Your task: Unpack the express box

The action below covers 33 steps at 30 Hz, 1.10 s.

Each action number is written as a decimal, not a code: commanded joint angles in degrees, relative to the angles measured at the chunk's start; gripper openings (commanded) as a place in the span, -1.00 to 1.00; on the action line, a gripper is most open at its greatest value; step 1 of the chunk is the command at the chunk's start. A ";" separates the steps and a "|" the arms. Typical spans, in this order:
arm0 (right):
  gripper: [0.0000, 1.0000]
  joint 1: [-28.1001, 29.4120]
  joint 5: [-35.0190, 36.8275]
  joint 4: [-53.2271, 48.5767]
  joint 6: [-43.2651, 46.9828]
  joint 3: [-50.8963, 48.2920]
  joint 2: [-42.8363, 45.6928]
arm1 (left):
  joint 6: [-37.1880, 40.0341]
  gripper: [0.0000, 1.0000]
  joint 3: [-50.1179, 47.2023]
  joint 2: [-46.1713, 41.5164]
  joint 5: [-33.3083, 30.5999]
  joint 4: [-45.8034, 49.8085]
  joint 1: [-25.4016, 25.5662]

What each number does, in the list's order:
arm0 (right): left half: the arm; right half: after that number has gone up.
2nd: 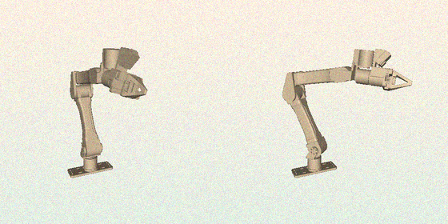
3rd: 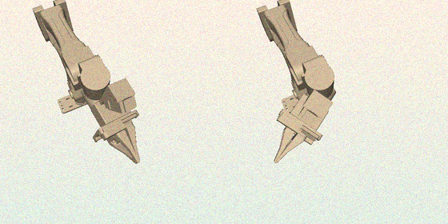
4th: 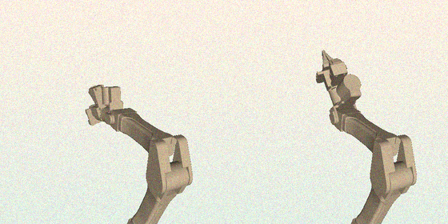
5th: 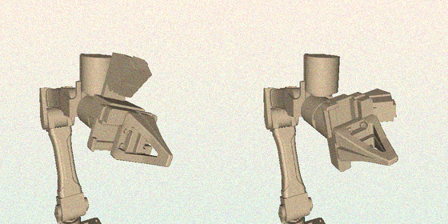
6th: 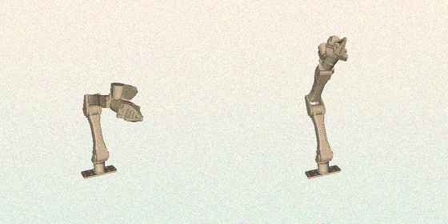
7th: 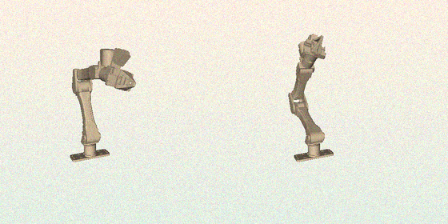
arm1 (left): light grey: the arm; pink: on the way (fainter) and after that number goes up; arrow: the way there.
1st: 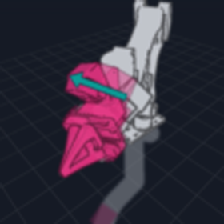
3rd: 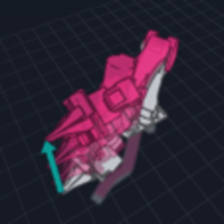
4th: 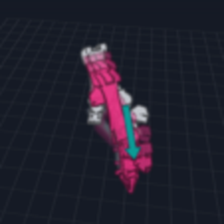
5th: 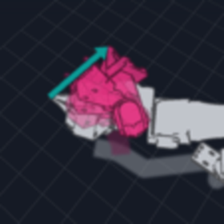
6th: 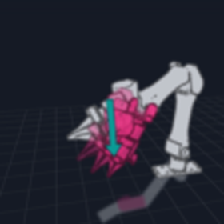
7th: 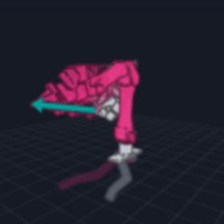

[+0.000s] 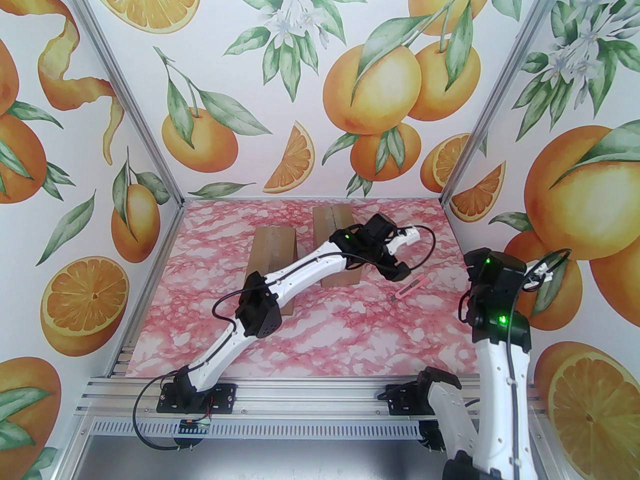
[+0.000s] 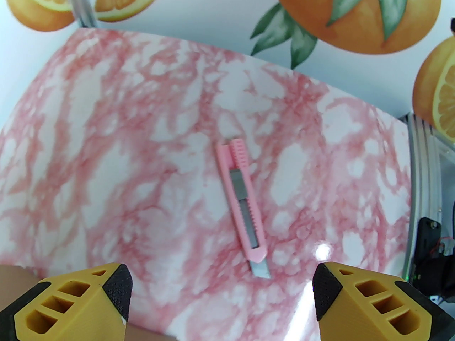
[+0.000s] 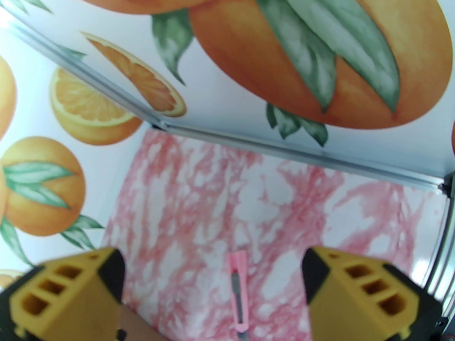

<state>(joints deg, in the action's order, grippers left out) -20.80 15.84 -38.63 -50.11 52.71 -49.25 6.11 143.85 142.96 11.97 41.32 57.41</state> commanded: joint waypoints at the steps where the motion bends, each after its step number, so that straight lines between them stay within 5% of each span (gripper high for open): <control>1: 0.72 -1.69 -6.54 -3.64 0.19 -1.40 -7.30 | -0.52 0.74 2.49 0.55 -2.04 -2.77 0.35; 8: 0.69 -1.92 -9.53 3.10 2.00 -2.87 -18.28 | -1.37 0.74 2.31 2.11 -2.07 -5.76 0.87; 17: 0.57 -2.36 -11.15 2.11 6.16 7.24 -39.02 | -1.45 0.73 -0.67 2.22 0.80 -9.59 0.55; 26: 0.16 -2.30 -15.04 6.01 8.80 12.79 -51.38 | -2.08 0.73 -3.23 3.25 5.93 -14.57 0.28; 33: 0.16 0.46 -16.94 7.91 8.06 13.22 -56.07 | -1.81 0.71 -3.64 4.88 4.47 -14.71 0.18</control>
<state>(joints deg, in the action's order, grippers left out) -21.76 1.06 -32.75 -42.35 64.73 -104.57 4.43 141.08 146.36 16.19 28.53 57.91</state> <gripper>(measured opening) 0.575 0.858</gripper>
